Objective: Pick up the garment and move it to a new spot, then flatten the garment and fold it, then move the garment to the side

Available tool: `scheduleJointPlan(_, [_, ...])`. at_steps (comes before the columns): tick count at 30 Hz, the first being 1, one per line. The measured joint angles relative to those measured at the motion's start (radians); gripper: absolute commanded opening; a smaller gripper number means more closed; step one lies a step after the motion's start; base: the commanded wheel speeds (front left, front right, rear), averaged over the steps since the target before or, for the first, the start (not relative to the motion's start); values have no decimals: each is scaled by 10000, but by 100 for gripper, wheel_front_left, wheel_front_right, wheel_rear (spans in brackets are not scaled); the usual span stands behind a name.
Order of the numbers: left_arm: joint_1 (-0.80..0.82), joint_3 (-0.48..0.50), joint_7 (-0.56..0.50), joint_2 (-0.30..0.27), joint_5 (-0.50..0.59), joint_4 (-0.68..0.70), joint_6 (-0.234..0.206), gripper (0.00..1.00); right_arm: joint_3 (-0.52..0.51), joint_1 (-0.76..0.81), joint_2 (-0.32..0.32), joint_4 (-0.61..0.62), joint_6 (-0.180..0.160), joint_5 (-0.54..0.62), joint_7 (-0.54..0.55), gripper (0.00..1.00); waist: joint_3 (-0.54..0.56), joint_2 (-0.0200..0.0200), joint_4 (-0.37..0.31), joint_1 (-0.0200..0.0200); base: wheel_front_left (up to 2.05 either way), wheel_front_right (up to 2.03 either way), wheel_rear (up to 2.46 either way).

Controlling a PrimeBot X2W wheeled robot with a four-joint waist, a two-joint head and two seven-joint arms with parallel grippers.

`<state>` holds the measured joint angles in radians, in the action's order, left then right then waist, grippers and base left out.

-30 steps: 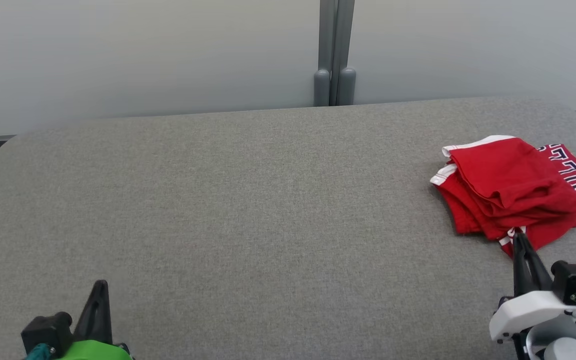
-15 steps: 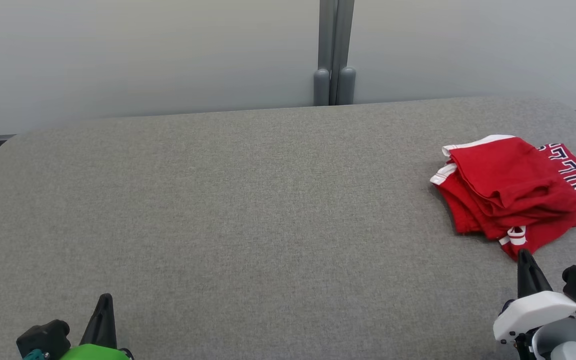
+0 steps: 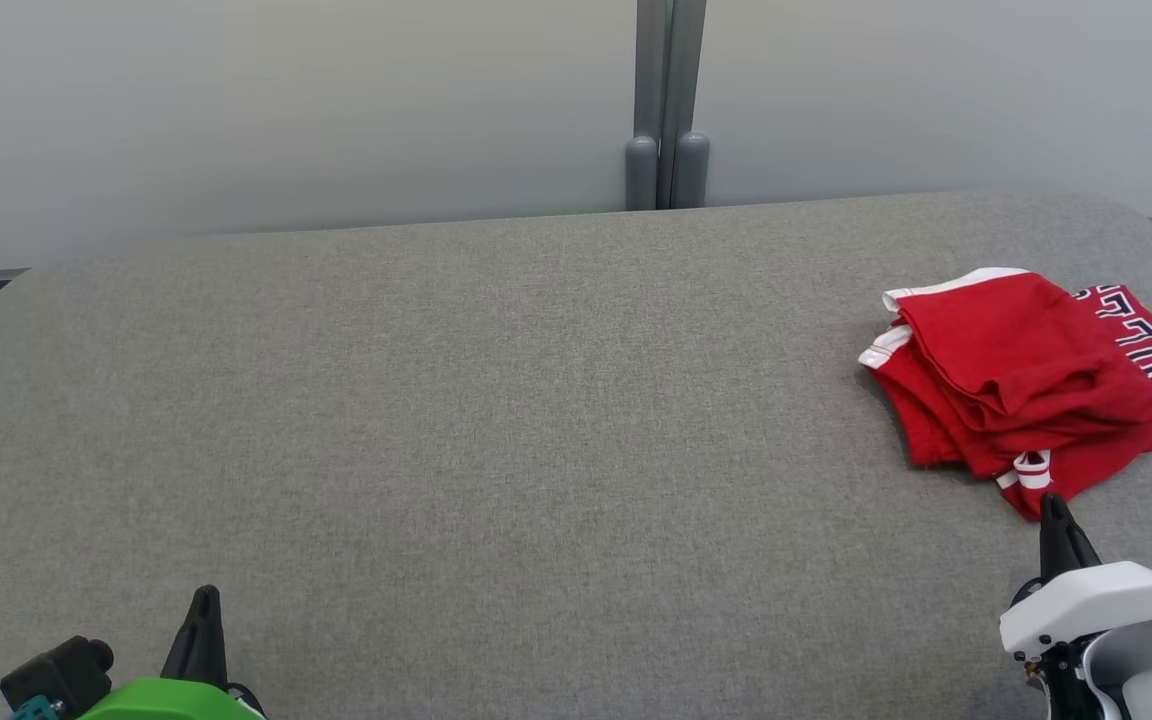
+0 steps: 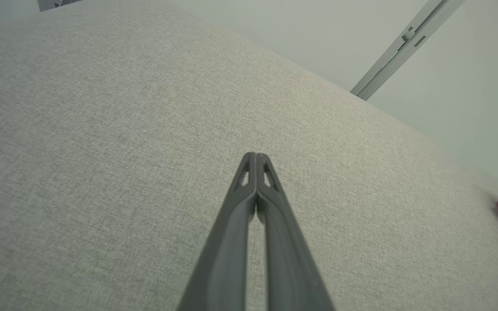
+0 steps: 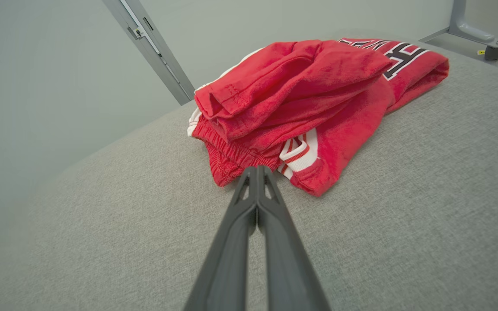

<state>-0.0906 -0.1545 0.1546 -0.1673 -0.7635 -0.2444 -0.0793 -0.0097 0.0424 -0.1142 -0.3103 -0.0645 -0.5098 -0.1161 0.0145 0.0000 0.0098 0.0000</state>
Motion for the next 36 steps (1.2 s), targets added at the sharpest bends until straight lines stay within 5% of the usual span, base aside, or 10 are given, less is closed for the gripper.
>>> scheduleJointPlan(36, [658,1118,-1258,610,-3979,109,709,0,-732,-620,368,-46,872,-5072,1223,0,-58,0,-53,0,0,0,0])
